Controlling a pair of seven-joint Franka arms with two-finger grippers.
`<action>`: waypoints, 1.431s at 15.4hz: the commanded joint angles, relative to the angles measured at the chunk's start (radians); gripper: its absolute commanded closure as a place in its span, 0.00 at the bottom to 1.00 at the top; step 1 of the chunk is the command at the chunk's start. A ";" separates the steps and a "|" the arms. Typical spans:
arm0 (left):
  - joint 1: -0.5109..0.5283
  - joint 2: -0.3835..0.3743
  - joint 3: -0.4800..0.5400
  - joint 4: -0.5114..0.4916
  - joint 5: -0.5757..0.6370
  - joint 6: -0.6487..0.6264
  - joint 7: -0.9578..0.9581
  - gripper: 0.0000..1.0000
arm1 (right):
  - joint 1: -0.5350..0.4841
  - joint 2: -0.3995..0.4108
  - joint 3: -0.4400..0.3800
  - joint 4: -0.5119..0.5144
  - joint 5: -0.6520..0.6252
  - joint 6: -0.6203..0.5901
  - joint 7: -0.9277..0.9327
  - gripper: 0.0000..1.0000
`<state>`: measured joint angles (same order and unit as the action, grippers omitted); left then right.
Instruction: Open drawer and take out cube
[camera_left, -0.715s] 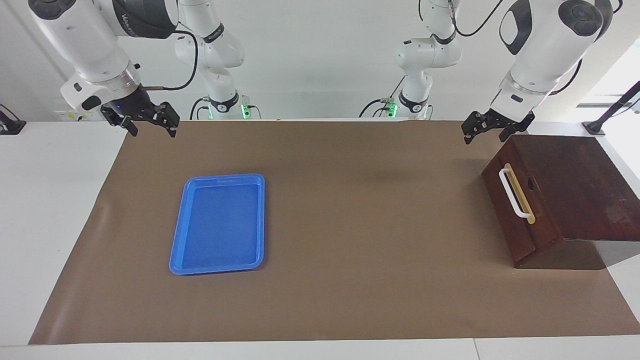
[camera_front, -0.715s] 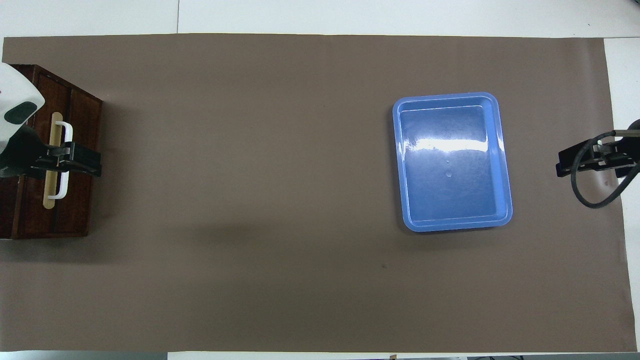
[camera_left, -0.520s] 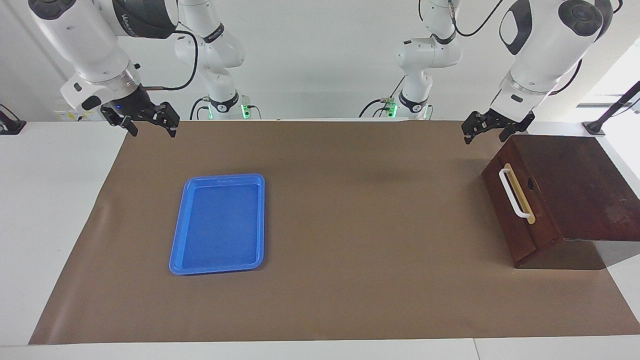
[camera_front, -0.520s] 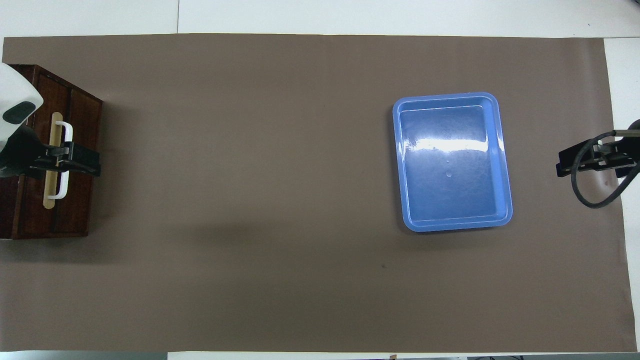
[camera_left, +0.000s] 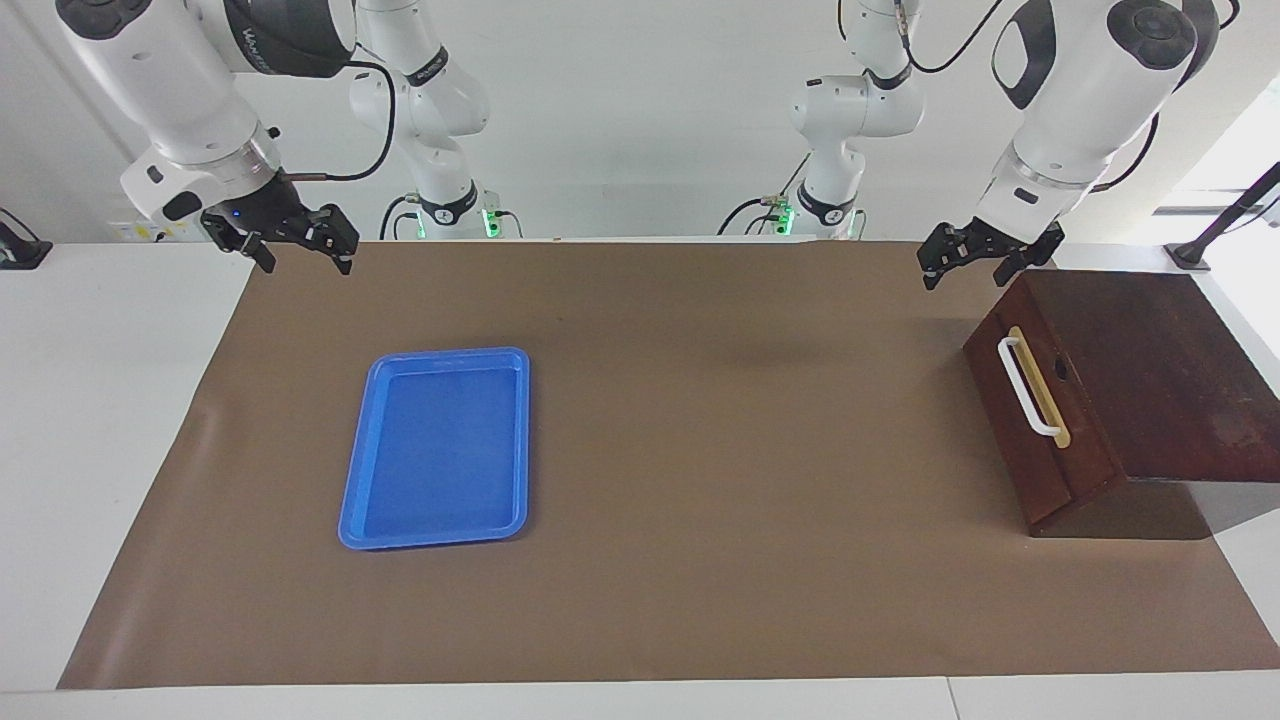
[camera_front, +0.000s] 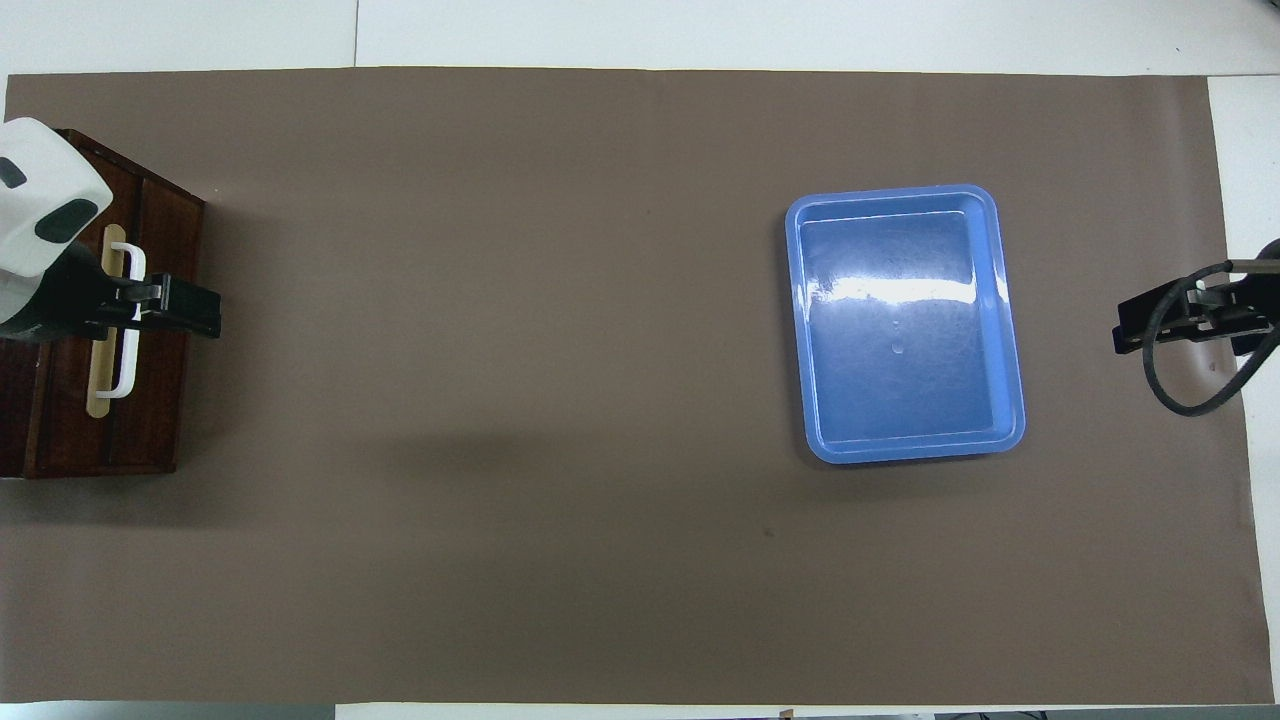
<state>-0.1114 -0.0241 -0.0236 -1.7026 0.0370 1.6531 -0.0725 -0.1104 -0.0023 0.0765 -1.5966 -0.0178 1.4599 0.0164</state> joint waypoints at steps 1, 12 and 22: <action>-0.028 -0.013 0.022 -0.116 0.099 0.155 0.010 0.00 | -0.018 -0.005 -0.004 -0.005 0.001 0.007 -0.039 0.00; 0.042 0.173 0.022 -0.248 0.402 0.588 0.129 0.00 | -0.022 -0.005 -0.003 -0.005 -0.001 0.025 -0.041 0.00; 0.094 0.161 0.022 -0.342 0.465 0.675 0.151 0.00 | -0.023 -0.011 -0.003 -0.023 -0.001 0.048 -0.041 0.00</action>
<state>-0.0403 0.1682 -0.0008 -1.9634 0.4814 2.2587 0.0716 -0.1166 -0.0022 0.0677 -1.5996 -0.0178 1.4890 0.0132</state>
